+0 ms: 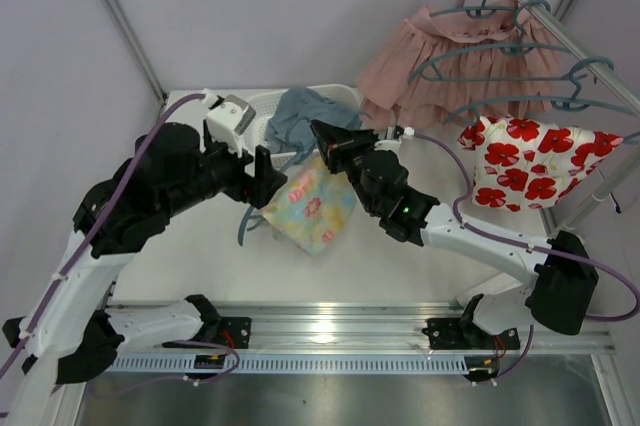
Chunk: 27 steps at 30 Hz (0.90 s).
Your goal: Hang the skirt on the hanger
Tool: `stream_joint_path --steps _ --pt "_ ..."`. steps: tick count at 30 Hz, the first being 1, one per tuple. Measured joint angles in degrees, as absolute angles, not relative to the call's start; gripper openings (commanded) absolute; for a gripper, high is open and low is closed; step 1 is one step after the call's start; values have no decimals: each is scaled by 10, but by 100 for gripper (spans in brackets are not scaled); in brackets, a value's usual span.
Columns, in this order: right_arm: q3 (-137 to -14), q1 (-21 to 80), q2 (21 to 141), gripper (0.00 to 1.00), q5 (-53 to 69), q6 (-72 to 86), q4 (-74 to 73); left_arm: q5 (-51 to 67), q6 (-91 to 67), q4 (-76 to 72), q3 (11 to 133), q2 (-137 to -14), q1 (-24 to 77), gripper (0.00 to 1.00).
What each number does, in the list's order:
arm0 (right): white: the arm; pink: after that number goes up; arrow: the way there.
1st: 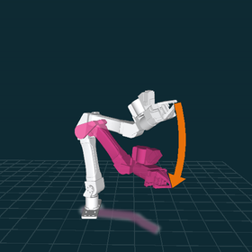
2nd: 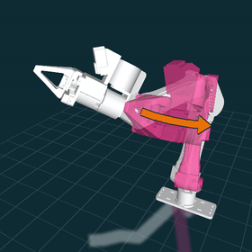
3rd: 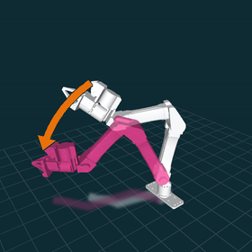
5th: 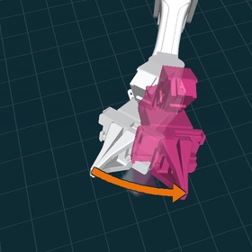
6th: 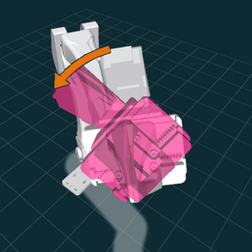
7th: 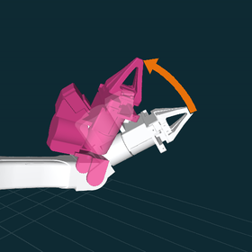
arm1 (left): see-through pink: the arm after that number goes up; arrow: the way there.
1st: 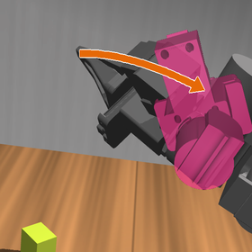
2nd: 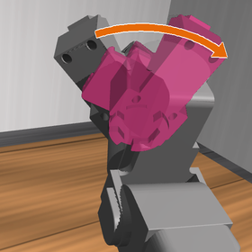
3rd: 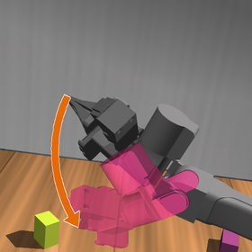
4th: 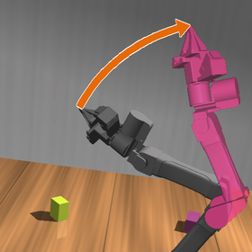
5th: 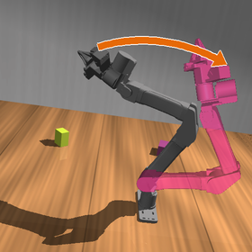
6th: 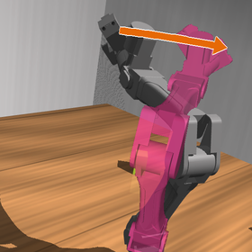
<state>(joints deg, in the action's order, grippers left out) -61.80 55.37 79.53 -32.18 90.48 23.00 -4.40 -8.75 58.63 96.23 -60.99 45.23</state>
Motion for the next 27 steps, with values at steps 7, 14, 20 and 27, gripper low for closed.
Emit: stream_joint_path --steps 7,14,20,27 --pt "-612 548 775 0 -327 910 226 -39 -82 514 800 -524 452 85" --pt "-612 548 772 0 -326 918 225 -41 -55 412 693 -471 452 76" --pt "-612 548 767 0 -326 919 219 -36 -34 316 663 -458 452 62" --pt "-612 547 760 0 -328 920 217 -23 -19 264 613 -447 452 58"
